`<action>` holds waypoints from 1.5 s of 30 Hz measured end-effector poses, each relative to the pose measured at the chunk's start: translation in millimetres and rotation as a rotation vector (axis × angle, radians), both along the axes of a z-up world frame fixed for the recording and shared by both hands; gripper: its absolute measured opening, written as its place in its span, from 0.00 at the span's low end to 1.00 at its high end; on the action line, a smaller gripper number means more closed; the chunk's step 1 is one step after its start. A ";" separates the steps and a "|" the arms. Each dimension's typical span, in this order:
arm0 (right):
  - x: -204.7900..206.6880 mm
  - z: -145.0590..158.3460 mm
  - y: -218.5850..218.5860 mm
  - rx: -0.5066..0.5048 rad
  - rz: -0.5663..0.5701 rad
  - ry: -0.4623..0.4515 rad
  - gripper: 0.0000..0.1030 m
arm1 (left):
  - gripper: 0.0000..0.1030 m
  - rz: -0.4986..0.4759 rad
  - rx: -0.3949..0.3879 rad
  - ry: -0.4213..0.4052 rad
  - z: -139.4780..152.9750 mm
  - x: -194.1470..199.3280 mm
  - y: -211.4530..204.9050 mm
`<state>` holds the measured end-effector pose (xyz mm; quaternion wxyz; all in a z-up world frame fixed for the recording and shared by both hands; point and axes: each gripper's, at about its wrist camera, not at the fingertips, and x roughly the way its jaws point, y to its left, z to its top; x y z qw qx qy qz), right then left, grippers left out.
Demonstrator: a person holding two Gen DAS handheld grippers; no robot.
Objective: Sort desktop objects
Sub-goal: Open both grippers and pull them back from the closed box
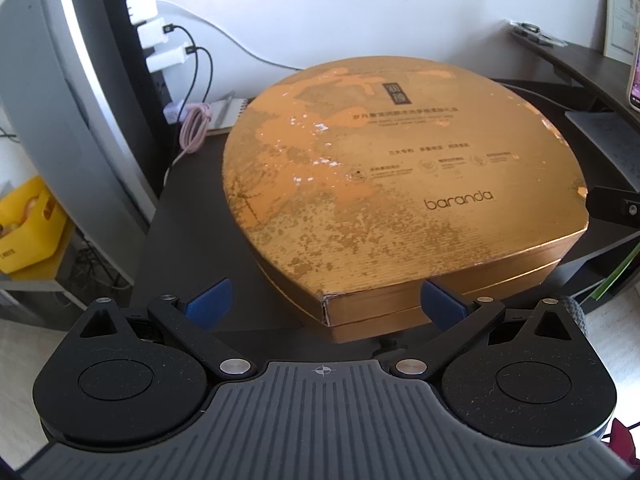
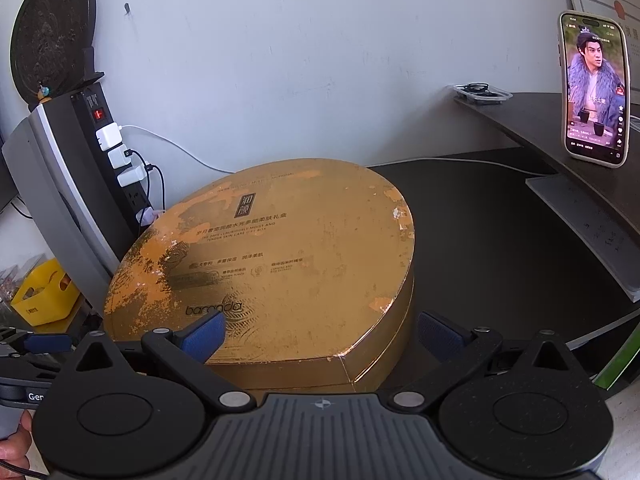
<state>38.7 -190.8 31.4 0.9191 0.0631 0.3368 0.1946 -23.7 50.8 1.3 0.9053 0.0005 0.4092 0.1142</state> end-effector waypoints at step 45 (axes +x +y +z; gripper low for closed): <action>-15.6 10.4 19.9 -0.048 0.081 -0.072 0.99 | 1.00 0.005 0.031 -0.032 12.0 -0.8 -9.2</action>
